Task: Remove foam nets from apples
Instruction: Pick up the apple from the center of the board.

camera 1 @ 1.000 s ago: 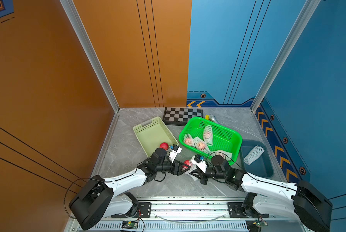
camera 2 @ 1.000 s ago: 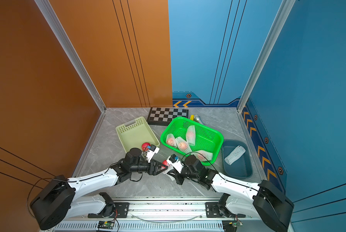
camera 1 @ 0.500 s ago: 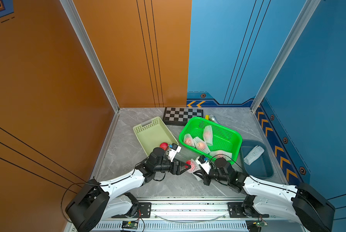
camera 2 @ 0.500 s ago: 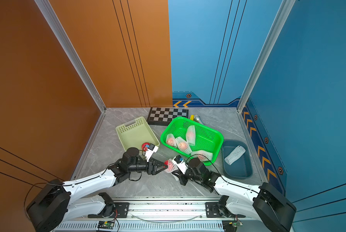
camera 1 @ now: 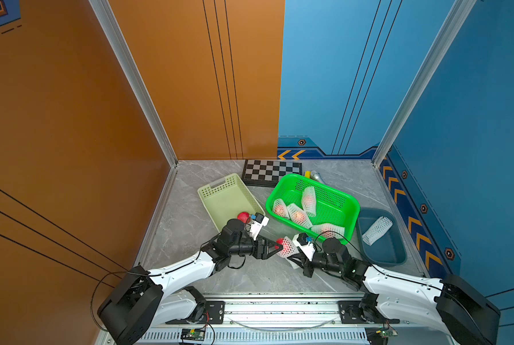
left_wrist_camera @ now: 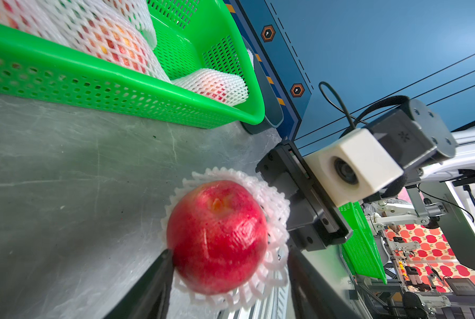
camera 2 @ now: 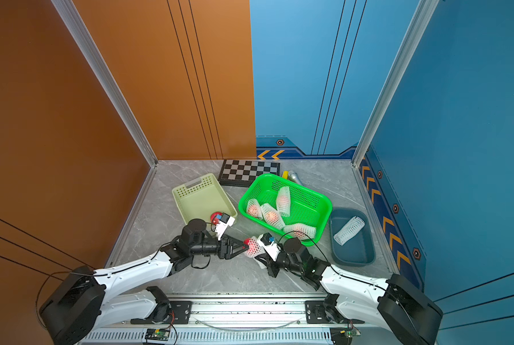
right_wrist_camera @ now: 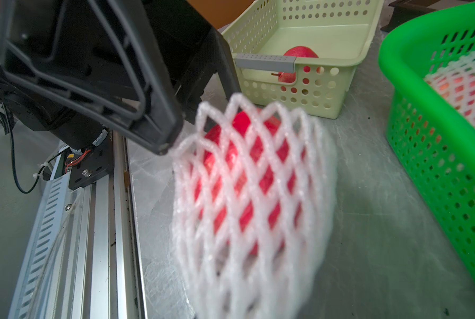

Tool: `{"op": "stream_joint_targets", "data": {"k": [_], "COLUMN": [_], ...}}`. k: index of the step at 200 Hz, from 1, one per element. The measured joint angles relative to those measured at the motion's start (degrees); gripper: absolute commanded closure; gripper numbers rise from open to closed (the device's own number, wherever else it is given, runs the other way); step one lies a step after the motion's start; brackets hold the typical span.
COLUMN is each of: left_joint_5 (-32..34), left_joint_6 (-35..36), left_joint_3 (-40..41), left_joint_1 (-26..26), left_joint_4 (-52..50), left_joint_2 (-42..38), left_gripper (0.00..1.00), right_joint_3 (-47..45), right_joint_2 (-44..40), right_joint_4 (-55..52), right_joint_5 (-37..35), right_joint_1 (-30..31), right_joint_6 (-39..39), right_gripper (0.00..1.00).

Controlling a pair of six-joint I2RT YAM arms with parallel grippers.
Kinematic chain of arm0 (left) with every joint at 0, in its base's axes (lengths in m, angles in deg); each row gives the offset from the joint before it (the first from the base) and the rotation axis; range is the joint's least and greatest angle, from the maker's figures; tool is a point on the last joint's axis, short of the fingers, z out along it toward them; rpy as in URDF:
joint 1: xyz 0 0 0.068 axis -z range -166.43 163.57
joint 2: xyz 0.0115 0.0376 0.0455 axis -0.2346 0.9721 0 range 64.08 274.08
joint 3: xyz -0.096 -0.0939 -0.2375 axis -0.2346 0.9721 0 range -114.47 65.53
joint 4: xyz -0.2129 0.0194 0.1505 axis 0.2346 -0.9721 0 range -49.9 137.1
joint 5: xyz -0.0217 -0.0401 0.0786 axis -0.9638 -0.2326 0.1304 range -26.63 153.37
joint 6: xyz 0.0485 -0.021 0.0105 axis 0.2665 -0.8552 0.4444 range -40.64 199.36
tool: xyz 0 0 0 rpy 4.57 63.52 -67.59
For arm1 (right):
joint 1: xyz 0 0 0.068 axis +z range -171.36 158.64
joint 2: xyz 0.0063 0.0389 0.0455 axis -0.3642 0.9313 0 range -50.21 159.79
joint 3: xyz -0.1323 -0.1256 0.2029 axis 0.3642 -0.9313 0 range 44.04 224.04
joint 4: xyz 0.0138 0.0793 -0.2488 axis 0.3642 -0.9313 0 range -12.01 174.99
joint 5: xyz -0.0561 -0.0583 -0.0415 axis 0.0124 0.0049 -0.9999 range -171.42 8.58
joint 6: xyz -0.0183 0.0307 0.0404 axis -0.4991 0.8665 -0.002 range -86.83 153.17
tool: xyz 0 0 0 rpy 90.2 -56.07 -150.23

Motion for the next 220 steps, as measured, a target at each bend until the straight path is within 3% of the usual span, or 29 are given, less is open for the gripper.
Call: {"op": "stream_joint_targets", "data": {"k": [158, 220], "left_joint_5": [-1.18, -1.70], "left_joint_6": [-0.44, -0.94], "left_joint_3": [0.81, 0.79], "left_joint_1": [-1.31, -1.33], "left_joint_4": [1.27, 2.14], "left_joint_2": [-1.99, -1.77], "left_gripper": [0.33, 0.61], "right_joint_3": [-1.05, -0.79], "right_joint_2": [-0.94, -0.33], "right_joint_4": [3.72, 3.43], "right_joint_5": [1.79, 2.86], "right_joint_1": [0.28, 0.33], "right_joint_6": [-4.31, -5.53], "right_gripper": [1.00, 1.00]}}
